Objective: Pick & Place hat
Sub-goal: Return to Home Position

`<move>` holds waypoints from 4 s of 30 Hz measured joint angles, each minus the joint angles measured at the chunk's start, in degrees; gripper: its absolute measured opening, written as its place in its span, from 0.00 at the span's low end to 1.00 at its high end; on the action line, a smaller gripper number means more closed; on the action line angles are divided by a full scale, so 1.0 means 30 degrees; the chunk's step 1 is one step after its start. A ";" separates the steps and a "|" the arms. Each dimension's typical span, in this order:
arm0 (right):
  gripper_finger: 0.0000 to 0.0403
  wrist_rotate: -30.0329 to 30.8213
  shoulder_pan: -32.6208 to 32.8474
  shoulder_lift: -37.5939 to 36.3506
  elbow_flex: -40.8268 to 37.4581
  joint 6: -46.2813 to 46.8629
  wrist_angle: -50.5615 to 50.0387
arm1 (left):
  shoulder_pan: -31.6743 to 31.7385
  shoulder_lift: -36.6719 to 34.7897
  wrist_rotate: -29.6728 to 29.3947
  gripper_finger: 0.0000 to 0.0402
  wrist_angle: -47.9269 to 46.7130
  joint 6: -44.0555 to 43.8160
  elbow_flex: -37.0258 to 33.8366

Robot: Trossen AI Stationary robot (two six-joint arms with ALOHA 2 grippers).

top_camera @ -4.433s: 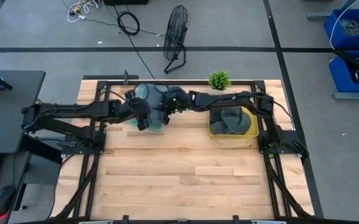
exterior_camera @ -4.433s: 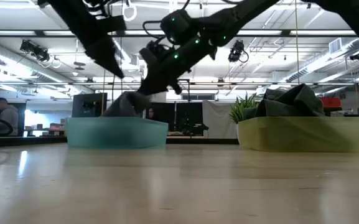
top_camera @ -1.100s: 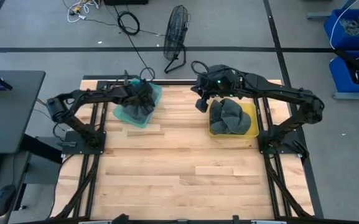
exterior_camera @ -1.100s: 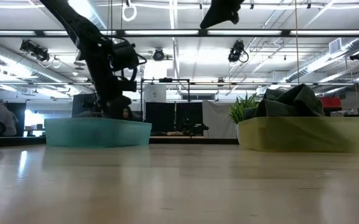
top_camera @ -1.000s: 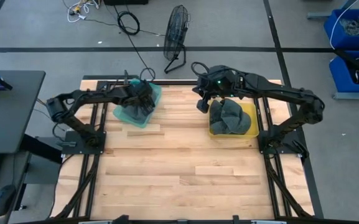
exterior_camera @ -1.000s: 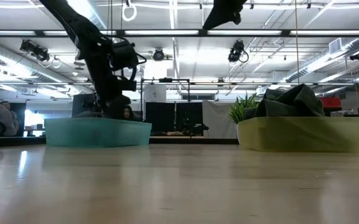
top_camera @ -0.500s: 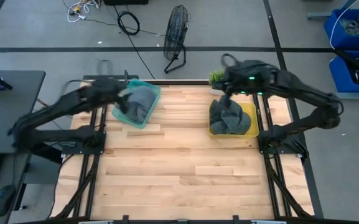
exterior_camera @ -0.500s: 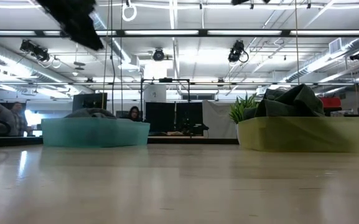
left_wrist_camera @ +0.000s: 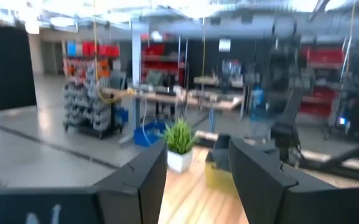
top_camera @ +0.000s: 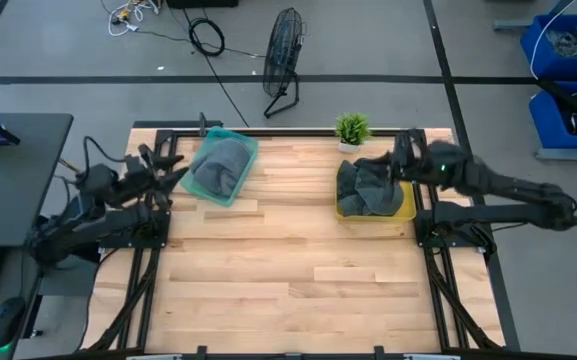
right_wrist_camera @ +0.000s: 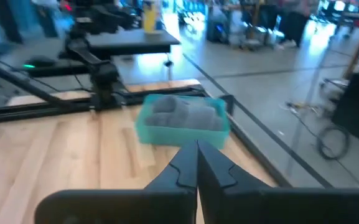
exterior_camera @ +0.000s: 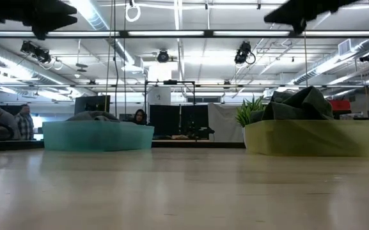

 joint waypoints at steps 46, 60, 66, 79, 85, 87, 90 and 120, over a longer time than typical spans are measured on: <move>0.02 0.4084 -0.0045 -0.9231 -1.3417 0.4625 0.5244 | 0.0003 -0.0562 0.0146 0.44 0.5864 -0.4533 -0.8291; 0.03 0.4079 -0.0045 -0.9226 -1.3417 0.4617 0.5237 | 0.0003 -0.0562 0.0153 0.44 0.5886 -0.4537 -0.8291; 0.03 0.4084 -0.0045 -0.9226 -1.3417 0.4617 0.5237 | 0.0003 -0.0562 0.0153 0.44 0.5892 -0.4537 -0.8291; 0.03 0.4086 -0.0045 -0.9226 -1.3417 0.4610 0.5230 | 0.0003 -0.0562 0.0156 0.44 0.5900 -0.4537 -0.8298; 0.03 0.4086 -0.0045 -0.9218 -1.3417 0.4610 0.5230 | 0.0010 -0.0562 0.0160 0.44 0.5908 -0.4537 -0.8298; 0.03 0.4086 -0.0045 -0.9218 -1.3417 0.4610 0.5230 | 0.0006 -0.0562 0.0160 0.44 0.5908 -0.4537 -0.8298; 0.03 0.4086 -0.0045 -0.9218 -1.3417 0.4610 0.5230 | 0.0003 -0.0562 0.0160 0.44 0.5908 -0.4537 -0.8298; 0.03 0.4086 -0.0038 -0.9218 -1.3410 0.4610 0.5230 | 0.0010 -0.0562 0.0168 0.44 0.5905 -0.4537 -0.8298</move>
